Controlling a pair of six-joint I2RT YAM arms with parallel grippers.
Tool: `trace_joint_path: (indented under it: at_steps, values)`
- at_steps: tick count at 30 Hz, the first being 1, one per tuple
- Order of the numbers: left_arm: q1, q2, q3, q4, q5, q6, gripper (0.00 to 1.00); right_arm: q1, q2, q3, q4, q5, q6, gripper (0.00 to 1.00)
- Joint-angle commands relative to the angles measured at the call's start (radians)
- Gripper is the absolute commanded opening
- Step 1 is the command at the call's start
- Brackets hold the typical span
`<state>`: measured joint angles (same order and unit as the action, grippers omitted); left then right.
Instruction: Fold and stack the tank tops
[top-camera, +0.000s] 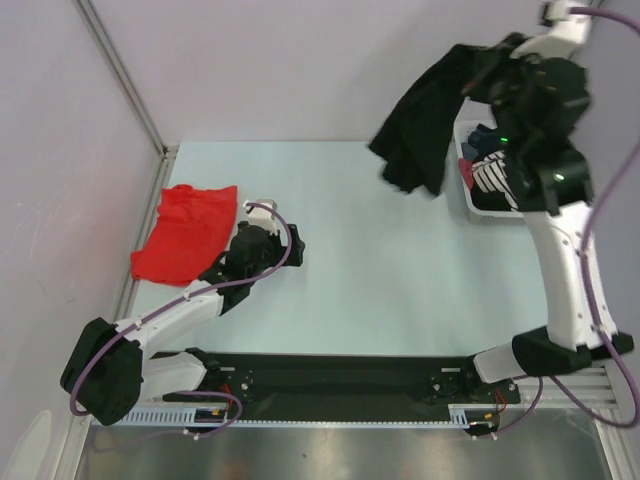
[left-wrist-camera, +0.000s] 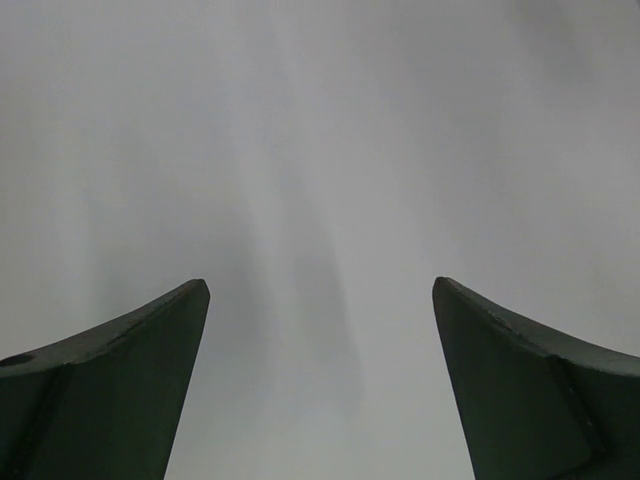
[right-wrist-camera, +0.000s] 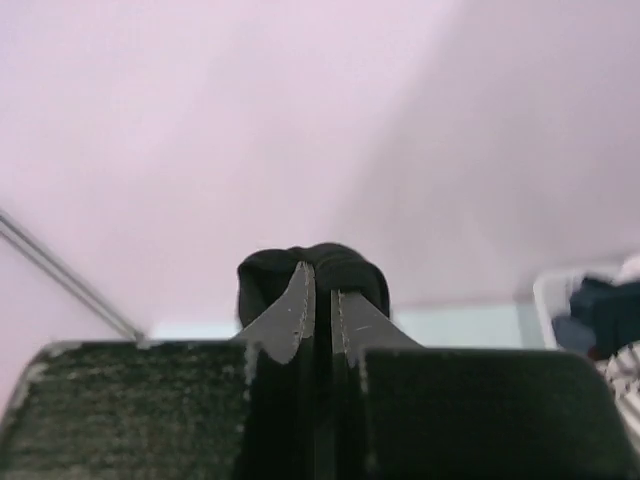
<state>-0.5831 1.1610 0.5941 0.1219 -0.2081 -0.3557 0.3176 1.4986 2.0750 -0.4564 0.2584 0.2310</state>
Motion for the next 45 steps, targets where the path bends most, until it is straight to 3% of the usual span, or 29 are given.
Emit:
trace_joint_path:
  at_steps: [1,6,10,11,14,17,23,28,31,40,45]
  values:
    - [-0.014,-0.015,0.016,0.03,-0.016,0.021,1.0,-0.116,-0.046,0.013,0.038,-0.024,0.005,0.0]
    - [-0.014,-0.011,0.016,0.03,-0.028,0.023,1.0,-0.268,0.012,0.045,-0.014,-0.104,0.106,0.0]
    - [-0.017,-0.009,0.012,0.035,-0.03,0.024,1.0,-0.368,0.2,0.172,-0.034,-0.186,0.209,0.0]
    - [-0.015,-0.007,0.012,0.036,-0.031,0.026,1.0,-0.382,0.245,0.215,-0.045,-0.185,0.221,0.0]
    - [-0.015,0.003,0.016,0.032,-0.034,0.026,1.0,-0.455,0.461,0.544,-0.125,-0.186,0.266,0.0]
    - [-0.015,0.006,0.019,0.028,-0.04,0.029,1.0,-0.498,0.59,0.608,-0.107,-0.194,0.335,0.0]
    - [-0.015,0.0,0.024,0.021,-0.053,0.034,1.0,-0.5,0.549,0.435,0.025,-0.389,0.372,0.0]
    - [-0.015,-0.023,0.018,0.018,-0.063,0.031,1.0,-0.402,0.473,0.416,-0.057,-0.543,0.251,0.0]
    - [-0.015,-0.05,0.01,0.012,-0.091,0.026,1.0,-0.321,0.34,0.277,-0.074,-0.591,0.199,0.0]
    - [-0.015,-0.211,-0.043,-0.056,-0.295,-0.041,1.0,0.102,-0.07,-0.238,-0.021,-0.415,0.14,0.0]
    - [-0.015,-0.501,-0.168,0.002,-0.381,-0.063,1.0,0.161,-0.161,-0.337,-0.037,-0.332,0.182,0.0]
